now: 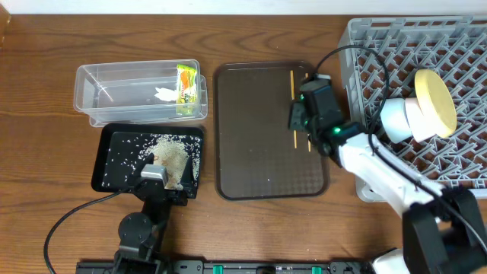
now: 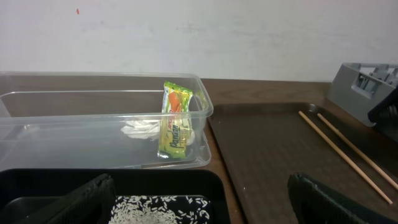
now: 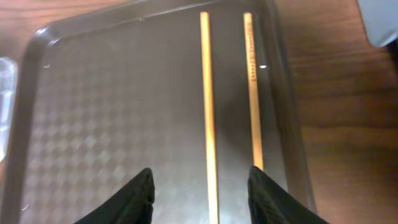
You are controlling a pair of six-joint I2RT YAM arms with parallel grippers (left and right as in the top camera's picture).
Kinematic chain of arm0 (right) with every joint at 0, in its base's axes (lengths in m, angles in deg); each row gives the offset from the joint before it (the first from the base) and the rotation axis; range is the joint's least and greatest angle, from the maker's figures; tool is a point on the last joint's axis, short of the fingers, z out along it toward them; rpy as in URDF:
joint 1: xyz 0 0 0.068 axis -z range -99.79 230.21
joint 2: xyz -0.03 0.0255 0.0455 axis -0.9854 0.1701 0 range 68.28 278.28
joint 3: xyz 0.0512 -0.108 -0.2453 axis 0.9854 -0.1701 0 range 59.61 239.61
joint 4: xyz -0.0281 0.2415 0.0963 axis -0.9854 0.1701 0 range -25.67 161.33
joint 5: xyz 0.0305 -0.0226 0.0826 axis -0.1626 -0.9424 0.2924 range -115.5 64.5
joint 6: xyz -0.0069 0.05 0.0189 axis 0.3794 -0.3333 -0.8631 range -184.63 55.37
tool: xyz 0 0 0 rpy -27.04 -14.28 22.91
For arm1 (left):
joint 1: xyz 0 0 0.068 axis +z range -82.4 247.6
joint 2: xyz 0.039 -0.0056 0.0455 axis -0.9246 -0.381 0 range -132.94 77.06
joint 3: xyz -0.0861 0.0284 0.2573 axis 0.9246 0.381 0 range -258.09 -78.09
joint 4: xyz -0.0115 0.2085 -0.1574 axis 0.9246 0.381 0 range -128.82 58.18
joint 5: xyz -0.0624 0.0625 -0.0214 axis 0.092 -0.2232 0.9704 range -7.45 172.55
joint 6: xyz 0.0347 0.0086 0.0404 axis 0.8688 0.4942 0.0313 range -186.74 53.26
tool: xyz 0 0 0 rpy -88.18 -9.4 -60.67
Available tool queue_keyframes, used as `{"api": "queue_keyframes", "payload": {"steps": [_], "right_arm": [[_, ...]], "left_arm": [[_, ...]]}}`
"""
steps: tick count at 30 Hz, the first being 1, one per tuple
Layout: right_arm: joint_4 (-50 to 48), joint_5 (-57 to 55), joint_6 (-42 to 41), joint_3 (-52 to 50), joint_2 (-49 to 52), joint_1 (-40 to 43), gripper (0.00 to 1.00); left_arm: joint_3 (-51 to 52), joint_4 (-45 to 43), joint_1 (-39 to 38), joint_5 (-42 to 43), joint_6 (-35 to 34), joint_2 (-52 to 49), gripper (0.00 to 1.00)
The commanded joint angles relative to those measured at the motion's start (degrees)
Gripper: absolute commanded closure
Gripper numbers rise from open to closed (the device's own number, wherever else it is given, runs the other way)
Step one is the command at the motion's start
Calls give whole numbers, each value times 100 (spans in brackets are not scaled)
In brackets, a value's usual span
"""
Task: Sort waste into correct bins and load items into the dishwasher rack
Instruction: 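Reach the right gripper to a wooden chopstick and grasp it, then carry the chopstick into the dish rack and release it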
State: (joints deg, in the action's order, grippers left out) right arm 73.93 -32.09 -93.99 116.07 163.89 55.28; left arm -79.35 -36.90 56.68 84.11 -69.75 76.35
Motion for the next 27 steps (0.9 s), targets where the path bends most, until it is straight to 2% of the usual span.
{"api": "queue_keyframes", "payload": {"steps": [1, 3, 6, 9, 12, 15, 21, 25, 27], "right_arm": [[-190, 306, 175, 9, 522, 48, 53], [-369, 260, 651, 9, 822, 17, 51], [-501, 195, 800, 11, 1213, 11, 51], [-518, 195, 800, 9, 1482, -2, 63], [-459, 195, 800, 9, 1600, -81, 83], [-363, 195, 793, 11, 1504, -155, 99], [186, 282, 361, 11, 514, -195, 99], [717, 295, 424, 11, -610, 9, 99], [992, 293, 739, 11, -1169, 251, 99]], "left_arm": [[103, 212, 35, -70, -24, 9, 9], [103, 212, 35, -70, -24, 9, 9], [103, 212, 35, -68, -24, 9, 9], [103, 212, 35, -70, -24, 9, 9], [103, 212, 35, -70, -24, 9, 9], [103, 212, 35, -70, -24, 9, 9], [103, 212, 35, -68, -24, 9, 9], [103, 212, 35, -70, -24, 9, 9], [103, 212, 35, -68, -24, 9, 9]]}}
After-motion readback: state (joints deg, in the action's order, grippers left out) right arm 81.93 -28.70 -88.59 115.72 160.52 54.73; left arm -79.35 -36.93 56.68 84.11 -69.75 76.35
